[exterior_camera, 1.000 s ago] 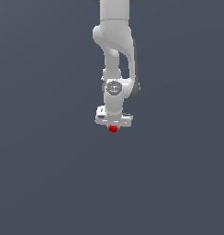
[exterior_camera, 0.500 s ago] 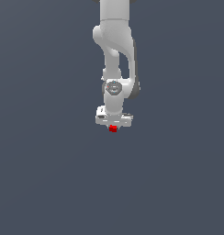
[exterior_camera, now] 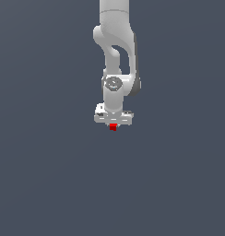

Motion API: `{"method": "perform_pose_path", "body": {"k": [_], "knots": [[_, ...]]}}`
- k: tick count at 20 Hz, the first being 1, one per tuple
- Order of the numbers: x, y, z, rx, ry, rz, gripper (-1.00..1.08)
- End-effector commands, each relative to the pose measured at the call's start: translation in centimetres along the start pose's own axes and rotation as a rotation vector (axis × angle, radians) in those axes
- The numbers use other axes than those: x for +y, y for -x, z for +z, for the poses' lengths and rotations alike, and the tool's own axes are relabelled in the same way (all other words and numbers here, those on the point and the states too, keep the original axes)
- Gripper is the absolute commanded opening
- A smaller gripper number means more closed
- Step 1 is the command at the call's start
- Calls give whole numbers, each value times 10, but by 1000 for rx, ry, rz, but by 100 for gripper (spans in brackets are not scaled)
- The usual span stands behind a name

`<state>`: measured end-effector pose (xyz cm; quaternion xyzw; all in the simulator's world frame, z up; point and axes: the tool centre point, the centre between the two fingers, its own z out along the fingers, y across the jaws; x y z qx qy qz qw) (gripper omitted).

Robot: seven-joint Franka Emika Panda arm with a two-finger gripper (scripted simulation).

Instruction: Pick up the red cube and move it to a goal position.

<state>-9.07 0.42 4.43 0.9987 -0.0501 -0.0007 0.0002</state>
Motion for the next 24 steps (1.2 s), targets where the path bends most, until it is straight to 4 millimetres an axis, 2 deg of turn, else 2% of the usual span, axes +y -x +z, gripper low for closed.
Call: {"method": "perform_pose_path", "body": {"k": [1, 8, 24], "knots": [[2, -1, -14, 1, 0, 0, -100], [11, -6, -71, 1, 0, 0, -100], [35, -20, -237, 2, -1, 0, -100]]}}
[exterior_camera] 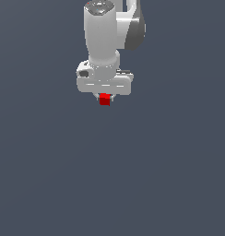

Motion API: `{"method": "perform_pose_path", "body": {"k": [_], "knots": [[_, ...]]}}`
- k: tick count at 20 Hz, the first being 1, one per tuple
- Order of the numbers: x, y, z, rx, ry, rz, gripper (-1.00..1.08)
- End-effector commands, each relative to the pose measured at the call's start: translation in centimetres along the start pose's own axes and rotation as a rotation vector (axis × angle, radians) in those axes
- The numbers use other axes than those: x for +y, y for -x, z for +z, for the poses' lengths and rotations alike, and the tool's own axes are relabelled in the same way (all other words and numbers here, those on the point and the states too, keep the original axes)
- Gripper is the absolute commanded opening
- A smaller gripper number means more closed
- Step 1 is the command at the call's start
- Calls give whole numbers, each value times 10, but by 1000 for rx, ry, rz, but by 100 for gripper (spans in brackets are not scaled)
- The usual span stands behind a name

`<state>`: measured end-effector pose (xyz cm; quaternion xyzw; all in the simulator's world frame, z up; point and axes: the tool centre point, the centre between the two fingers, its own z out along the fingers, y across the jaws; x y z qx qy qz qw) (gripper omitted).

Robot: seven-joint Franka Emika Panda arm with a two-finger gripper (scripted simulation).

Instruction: Pick up the red cube and move it to a goal position.

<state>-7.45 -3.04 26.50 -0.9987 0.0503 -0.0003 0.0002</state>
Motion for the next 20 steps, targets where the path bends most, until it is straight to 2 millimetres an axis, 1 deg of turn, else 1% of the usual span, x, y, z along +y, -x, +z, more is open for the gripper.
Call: {"method": "perform_pose_path", "body": {"k": [1, 8, 11, 15, 20], "knots": [[4, -2, -26, 0, 0, 0, -100], [14, -10, -97, 0, 0, 0, -100], [18, -14, -123, 0, 0, 0, -100], [22, -18, -151, 0, 0, 0, -100], [26, -23, -174, 0, 0, 0, -100]]}}
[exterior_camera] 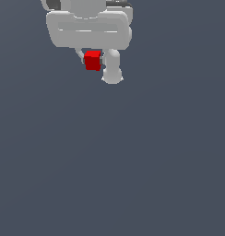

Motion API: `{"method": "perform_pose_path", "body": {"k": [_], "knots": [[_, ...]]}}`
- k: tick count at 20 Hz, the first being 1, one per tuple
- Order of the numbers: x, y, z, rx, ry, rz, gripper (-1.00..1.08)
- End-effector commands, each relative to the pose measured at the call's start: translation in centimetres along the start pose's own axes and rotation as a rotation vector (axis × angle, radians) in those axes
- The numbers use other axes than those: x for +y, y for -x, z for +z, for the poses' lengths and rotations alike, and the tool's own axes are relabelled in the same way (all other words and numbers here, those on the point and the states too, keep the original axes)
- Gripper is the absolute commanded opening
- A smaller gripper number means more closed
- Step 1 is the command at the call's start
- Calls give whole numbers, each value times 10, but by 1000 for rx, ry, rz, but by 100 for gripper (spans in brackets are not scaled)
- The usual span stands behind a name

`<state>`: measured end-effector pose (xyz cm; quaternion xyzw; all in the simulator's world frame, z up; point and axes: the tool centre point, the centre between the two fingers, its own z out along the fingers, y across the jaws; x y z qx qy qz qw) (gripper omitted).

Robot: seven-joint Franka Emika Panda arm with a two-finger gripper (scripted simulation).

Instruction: Pick up the red cube and move it to a goal position.

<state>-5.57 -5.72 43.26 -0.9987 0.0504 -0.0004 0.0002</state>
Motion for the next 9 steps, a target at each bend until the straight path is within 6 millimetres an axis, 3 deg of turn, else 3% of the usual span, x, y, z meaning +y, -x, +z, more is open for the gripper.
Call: {"method": "perform_pose_path", "body": {"k": [1, 9], "knots": [[1, -2, -10, -1, 0, 0, -100], [3, -5, -20, -1, 0, 0, -100]]}}
